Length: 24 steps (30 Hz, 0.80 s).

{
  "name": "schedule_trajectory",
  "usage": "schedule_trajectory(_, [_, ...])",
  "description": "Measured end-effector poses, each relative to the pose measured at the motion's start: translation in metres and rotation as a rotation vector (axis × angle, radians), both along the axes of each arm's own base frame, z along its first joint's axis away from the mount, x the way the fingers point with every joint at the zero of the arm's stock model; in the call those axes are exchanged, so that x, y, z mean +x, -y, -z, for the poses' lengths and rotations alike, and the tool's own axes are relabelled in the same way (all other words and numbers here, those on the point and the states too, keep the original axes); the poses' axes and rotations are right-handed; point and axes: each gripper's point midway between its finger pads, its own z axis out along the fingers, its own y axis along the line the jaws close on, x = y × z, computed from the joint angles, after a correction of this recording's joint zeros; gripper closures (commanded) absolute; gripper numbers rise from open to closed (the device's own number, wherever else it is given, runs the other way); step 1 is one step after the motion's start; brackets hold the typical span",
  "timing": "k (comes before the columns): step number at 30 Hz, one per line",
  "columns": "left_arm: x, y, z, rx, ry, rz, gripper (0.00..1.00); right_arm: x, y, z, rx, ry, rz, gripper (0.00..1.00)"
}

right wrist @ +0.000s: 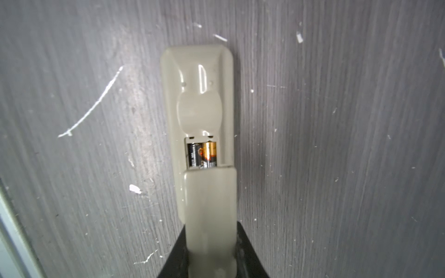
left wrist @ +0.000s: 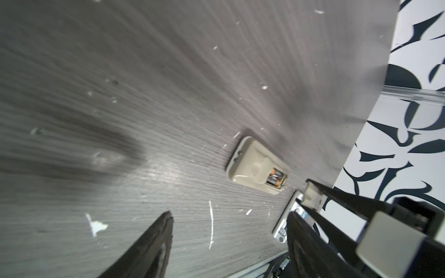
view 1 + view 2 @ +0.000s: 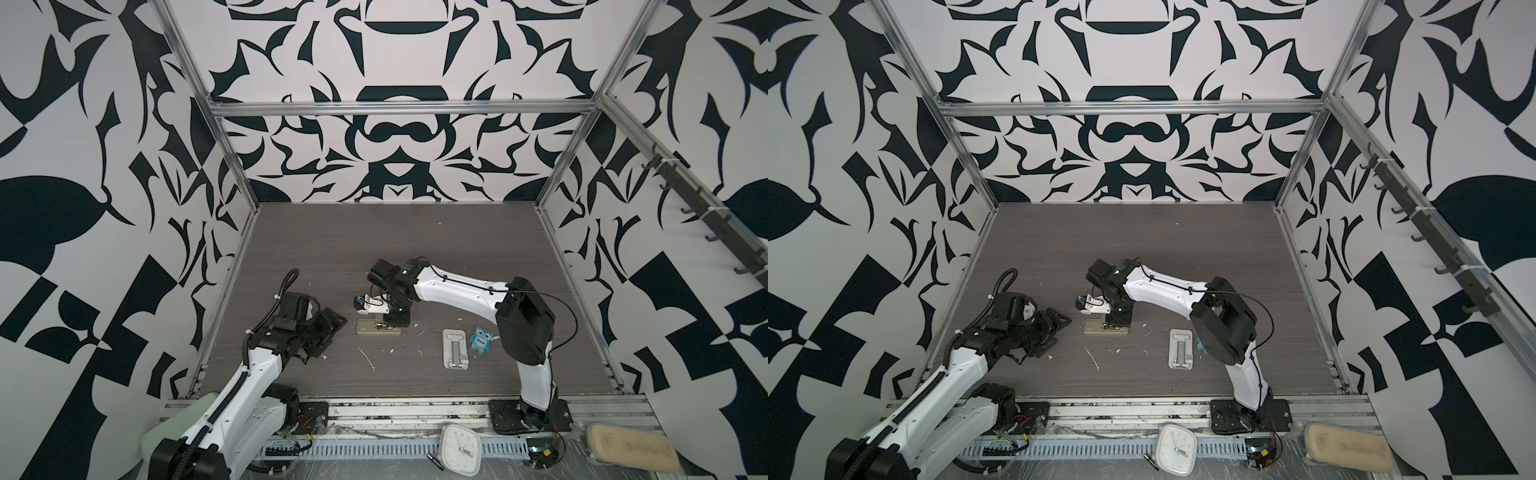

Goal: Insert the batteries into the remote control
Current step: 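Lower the beige cover onto the remote's battery compartment with the right gripper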

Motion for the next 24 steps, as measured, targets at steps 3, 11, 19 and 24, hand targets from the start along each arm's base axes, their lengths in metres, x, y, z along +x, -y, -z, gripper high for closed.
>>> schedule_trajectory(3, [-0.001,-0.003,0.003,0.008,-0.003,0.001,0.23,0.006,0.0,-0.001,-0.007,0.018,0.034,1.0])
schedule_trajectory(11, [0.001,-0.003,0.011,0.028,-0.017,0.023,0.23,0.011,0.004,-0.002,-0.023,0.035,0.107,0.98])
schedule_trajectory(19, [0.003,-0.003,0.005,0.022,0.019,0.022,0.23,0.008,0.002,-0.001,-0.024,0.03,0.136,0.94])
schedule_trajectory(24, [0.0,-0.004,0.004,0.019,0.039,0.021,0.23,0.0,-0.002,0.001,-0.03,0.026,0.125,0.91])
